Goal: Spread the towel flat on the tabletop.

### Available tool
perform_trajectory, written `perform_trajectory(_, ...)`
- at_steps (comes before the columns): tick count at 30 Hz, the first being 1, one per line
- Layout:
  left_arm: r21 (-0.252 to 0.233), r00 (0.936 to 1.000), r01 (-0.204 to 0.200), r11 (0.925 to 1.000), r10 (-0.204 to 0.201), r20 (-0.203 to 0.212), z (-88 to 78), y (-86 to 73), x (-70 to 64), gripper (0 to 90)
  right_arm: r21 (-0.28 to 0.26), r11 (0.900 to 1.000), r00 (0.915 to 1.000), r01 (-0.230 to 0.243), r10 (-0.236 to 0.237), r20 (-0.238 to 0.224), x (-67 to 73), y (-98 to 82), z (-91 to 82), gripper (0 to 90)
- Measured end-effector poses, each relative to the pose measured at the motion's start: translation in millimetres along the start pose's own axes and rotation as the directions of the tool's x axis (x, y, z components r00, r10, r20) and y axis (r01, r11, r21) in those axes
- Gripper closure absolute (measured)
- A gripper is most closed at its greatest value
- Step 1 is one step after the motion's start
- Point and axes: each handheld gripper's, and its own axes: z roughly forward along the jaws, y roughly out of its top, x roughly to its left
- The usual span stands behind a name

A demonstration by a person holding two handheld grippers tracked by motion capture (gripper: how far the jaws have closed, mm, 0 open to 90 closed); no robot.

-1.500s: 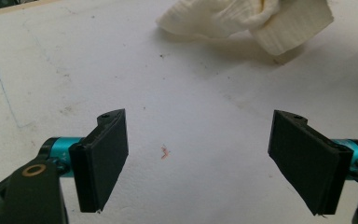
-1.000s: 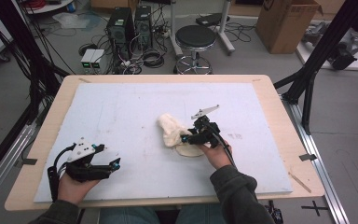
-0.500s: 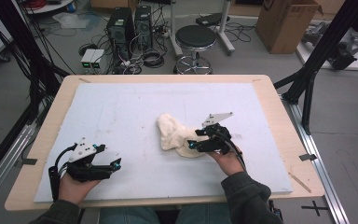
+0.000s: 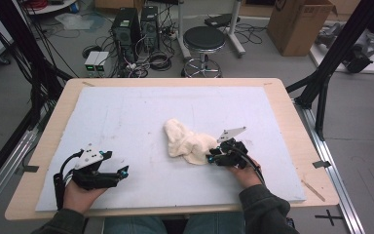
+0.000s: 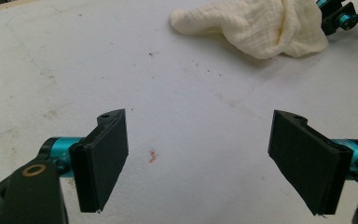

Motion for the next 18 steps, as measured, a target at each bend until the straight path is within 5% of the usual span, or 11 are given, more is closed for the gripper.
perform_trajectory(3,-0.001,1.0000,0.002,1.0000,-0.002,0.004,0.9,0.3,-0.7,20.4,-0.007,1.000,0.9998,0.006,-0.006,-0.021,0.1,0.3,-2.8,84.3)
perform_trajectory(10,-0.001,1.0000,0.005,1.0000,-0.005,0.001,0.8,0.4,-0.5,20.4,-0.044,0.999,0.9994,0.000,-0.001,-0.036,5.3,2.1,-28.0,84.2)
perform_trajectory(18,-0.002,1.0000,0.000,1.0000,0.000,-0.002,0.0,0.9,-1.3,20.5,0.022,0.999,0.9995,-0.030,0.030,0.008,6.3,-34.0,-52.5,83.5)
